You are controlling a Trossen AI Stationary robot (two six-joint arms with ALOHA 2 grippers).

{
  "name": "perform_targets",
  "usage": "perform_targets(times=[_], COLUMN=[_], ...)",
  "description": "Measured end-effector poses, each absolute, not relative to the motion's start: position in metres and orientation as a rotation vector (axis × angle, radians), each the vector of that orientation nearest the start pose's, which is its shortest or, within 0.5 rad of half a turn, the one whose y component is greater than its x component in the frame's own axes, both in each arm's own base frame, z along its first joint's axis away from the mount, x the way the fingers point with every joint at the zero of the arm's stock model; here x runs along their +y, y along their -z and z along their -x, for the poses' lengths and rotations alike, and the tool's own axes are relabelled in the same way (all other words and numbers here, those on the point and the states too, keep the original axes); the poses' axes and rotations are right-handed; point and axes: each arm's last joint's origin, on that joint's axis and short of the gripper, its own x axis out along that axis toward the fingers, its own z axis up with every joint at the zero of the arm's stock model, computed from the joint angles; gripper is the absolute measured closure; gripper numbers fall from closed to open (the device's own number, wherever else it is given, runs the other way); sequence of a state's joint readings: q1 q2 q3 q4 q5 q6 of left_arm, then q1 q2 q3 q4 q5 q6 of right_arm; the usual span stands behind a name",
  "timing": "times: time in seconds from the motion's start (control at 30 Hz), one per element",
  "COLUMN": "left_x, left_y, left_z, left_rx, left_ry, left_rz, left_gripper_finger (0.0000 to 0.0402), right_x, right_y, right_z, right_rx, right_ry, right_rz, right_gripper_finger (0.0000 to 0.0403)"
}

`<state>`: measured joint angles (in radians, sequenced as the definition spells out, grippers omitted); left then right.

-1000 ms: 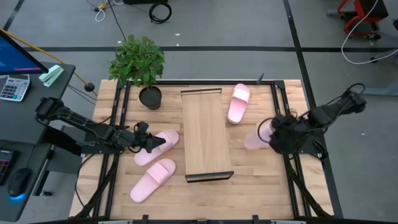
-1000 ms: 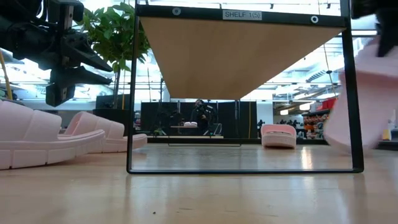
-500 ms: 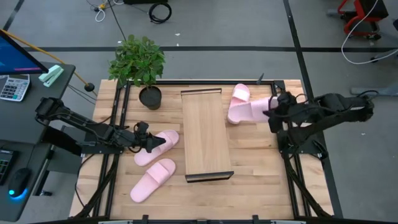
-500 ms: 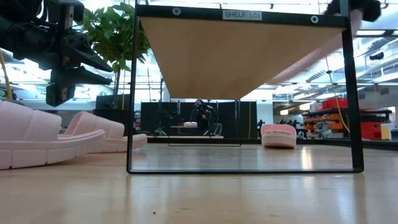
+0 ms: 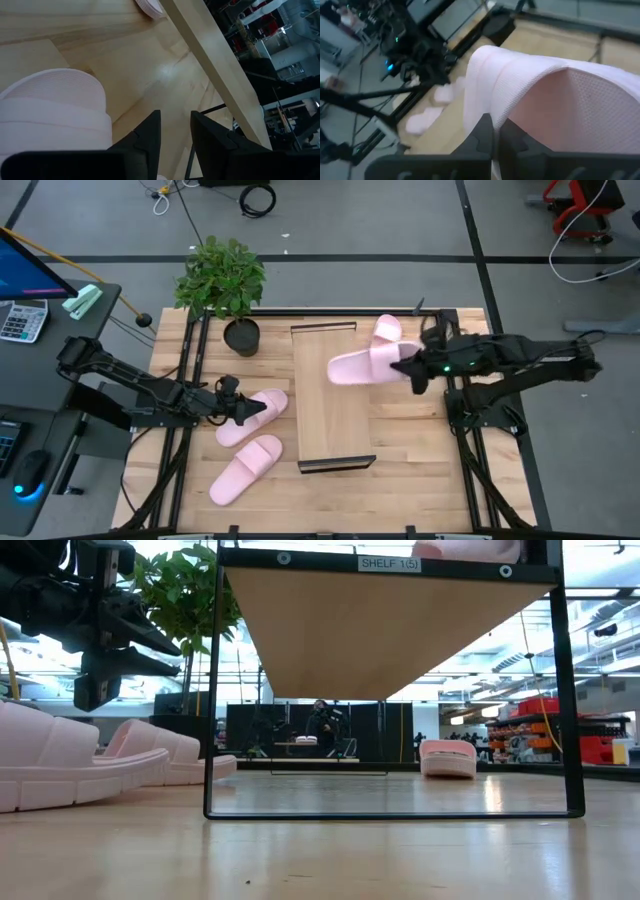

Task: Pick and place slides into the shelf
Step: Put the bottom right pink slipper on the shelf

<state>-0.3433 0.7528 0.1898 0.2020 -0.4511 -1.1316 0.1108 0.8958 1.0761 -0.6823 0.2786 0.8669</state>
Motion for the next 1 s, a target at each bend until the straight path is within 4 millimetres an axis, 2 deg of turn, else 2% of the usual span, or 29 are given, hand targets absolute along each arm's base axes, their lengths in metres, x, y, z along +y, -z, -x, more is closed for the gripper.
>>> perform_targets(times=[0.2,0.37,0.67,1.0], left_x=[-0.040,-0.040,-0.040,-0.040], left_y=[-0.171,-0.169,-0.167,-0.167], left_z=[-0.150,-0.149,-0.148,-0.148], left_rx=[0.234,0.254,0.269,0.272], left_ry=[-0.280,-0.292,-0.302,-0.298], left_rz=[0.977,0.966,0.961,0.934], left_gripper_finger=[0.0292,0.0292,0.0294,0.0294], right_x=[0.017,0.025,0.047,0.078], right_y=[-0.355,-0.326,-0.290,-0.287], right_z=[-0.202,-0.216,-0.213,-0.204], right_rx=[0.329,0.376,0.278,0.227], right_ry=[0.237,0.176,0.155,0.196], right_rz=[-0.844,-0.961,-1.214,-1.310], right_gripper_finger=[0.0396,0.0396,0.0396,0.0396])
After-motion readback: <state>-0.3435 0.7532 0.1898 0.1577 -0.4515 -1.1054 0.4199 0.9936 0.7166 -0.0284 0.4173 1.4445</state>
